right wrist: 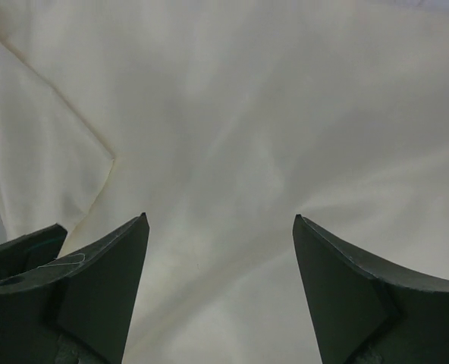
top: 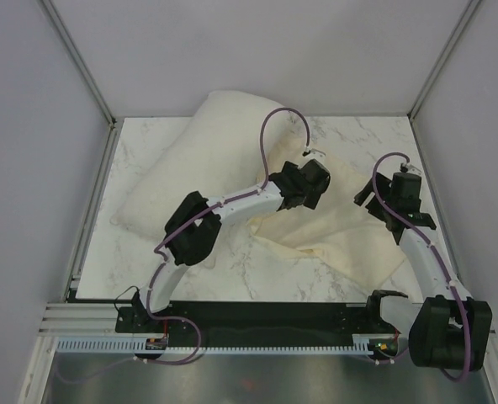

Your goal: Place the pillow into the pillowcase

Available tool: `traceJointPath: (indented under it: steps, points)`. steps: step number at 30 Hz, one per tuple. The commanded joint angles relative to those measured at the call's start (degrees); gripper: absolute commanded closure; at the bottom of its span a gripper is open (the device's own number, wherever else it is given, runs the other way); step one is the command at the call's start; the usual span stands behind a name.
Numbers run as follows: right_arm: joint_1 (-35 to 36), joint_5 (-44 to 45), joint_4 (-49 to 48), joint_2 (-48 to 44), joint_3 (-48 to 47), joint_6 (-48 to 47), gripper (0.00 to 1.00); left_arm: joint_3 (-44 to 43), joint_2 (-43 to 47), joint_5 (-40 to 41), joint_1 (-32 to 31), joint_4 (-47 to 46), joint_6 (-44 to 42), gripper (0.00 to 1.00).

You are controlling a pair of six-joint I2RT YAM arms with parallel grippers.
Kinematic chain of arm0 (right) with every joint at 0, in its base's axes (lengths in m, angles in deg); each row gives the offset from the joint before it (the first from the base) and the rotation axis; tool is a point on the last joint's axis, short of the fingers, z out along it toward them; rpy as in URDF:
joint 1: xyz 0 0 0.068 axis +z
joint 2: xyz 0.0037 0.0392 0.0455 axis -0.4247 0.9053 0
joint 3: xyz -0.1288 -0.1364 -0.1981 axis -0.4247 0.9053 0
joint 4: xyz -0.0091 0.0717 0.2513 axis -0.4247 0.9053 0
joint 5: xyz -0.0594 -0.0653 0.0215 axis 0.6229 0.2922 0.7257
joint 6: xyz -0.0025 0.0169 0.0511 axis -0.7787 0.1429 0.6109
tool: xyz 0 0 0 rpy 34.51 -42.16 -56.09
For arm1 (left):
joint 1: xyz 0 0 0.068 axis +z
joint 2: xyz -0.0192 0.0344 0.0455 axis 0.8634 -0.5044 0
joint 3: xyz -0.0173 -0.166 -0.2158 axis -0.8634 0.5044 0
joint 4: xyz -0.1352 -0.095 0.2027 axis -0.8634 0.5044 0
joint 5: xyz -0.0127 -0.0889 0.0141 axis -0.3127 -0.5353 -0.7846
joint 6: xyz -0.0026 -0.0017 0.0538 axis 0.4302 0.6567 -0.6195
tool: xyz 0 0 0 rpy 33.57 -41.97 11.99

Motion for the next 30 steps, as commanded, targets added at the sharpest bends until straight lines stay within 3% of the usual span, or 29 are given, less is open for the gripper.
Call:
traceJointPath:
  steps: [1, 6, 8, 9, 10, 12, 13, 14, 16, 20, 23, 30]
  points:
    - [0.2, 5.5, -1.8, -3.3, 0.6, 0.4, 0.14, -9.1, -6.8, -4.5, 1.8, 5.7, -3.9, 0.11]
    - [0.2, 8.4, -0.8, -6.7, 2.0, 2.9, 0.14, -19.8, -17.7, -12.6, 8.6, 12.7, 2.8, 0.14]
    - [0.1, 8.5, -0.9, -8.1, 2.4, 3.3, 0.13, -19.9, -19.0, -18.2, 11.1, 12.7, 3.7, 0.22]
    - [0.1, 8.6, -0.9, -8.5, 2.4, 3.3, 0.14, -19.8, -19.8, -19.3, 11.6, 12.7, 3.7, 0.29]
    - [0.1, 9.1, -0.8, -8.7, 2.4, 3.2, 0.14, -19.6, -19.7, -19.9, 12.3, 12.8, 3.7, 0.51]
    - [0.1, 9.5, -0.8, -9.0, 2.6, 3.1, 0.14, -16.5, -16.3, -18.8, 12.7, 12.5, 4.7, 0.71]
    - [0.1, 10.2, -0.8, -9.0, 2.7, 3.0, 0.14, -12.6, -14.1, -16.9, 12.8, 11.1, 5.0, 0.89]
    - [0.1, 10.2, -1.0, -9.0, 3.1, 2.9, 0.15, -10.3, -11.8, -16.4, 12.8, 10.1, 5.1, 0.93]
    - [0.1, 10.4, -1.4, -8.8, 3.5, 2.4, 0.16, -4.7, -2.8, -16.6, 12.9, 5.0, 5.7, 0.94]
    - [0.1, 10.3, -2.4, -7.2, 4.8, 1.9, 0.19, 14.9, 14.5, -18.8, 13.3, -6.0, 8.0, 0.94]
    - [0.1, 9.6, -3.0, -7.2, 5.6, 1.6, 0.22, 23.5, 25.2, -18.8, 14.9, -8.5, 8.8, 0.94]
    - [0.1, 6.9, -3.0, -8.8, 5.8, 0.5, 0.22, 30.3, 36.3, -17.1, 18.3, -9.5, 9.8, 0.98]
